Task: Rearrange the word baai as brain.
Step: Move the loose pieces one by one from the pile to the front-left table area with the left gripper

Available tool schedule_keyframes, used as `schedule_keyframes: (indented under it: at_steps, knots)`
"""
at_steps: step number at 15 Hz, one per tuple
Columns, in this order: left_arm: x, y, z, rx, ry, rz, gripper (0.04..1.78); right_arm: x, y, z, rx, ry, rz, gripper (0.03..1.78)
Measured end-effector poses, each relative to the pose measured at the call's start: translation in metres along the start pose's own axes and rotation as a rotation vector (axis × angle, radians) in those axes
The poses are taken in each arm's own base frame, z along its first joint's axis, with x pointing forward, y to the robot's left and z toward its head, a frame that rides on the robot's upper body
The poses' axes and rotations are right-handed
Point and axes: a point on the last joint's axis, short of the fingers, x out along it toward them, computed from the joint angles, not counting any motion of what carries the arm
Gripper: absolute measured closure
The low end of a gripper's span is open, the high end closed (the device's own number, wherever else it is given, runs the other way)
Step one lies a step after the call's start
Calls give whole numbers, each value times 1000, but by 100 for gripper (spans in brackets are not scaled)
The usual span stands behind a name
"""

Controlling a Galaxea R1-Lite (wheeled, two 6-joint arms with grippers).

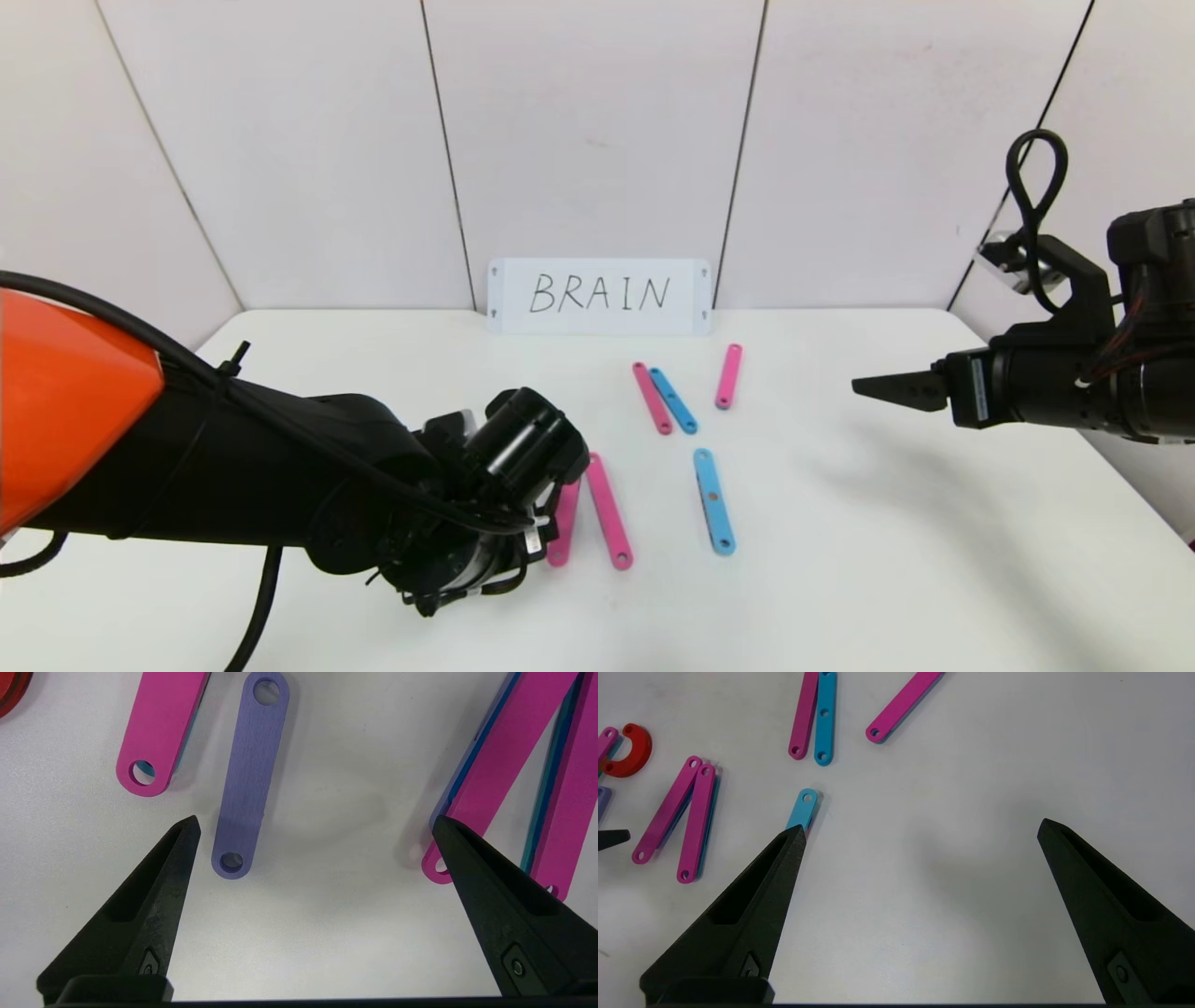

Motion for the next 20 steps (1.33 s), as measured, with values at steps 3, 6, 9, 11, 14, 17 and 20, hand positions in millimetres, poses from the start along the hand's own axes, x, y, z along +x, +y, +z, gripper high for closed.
schedule_keyframes:
  at_steps: [3, 6, 9, 11, 14, 17, 20]
  knots:
    - [2, 1, 0, 2, 23, -10, 8, 0, 0, 0, 1, 0, 0, 7]
    - [2, 1, 0, 2, 33, -18, 8, 0, 0, 0, 0, 0, 0, 7]
    - [2, -1, 2, -4, 38, -35, 8, 0, 0, 0, 1, 0, -1, 7]
    - [1, -3, 4, -15, 32, -68, 8, 0, 0, 0, 1, 0, -1, 7]
    - [1, -3, 6, -21, 34, -80, 8, 0, 0, 0, 1, 1, -1, 7]
    - [0, -4, 9, -27, 32, -87, 8, 0, -1, 0, 1, 1, -1, 7]
    - [-1, -6, 12, -40, 19, -108, 8, 0, -1, 0, 1, 2, -1, 7]
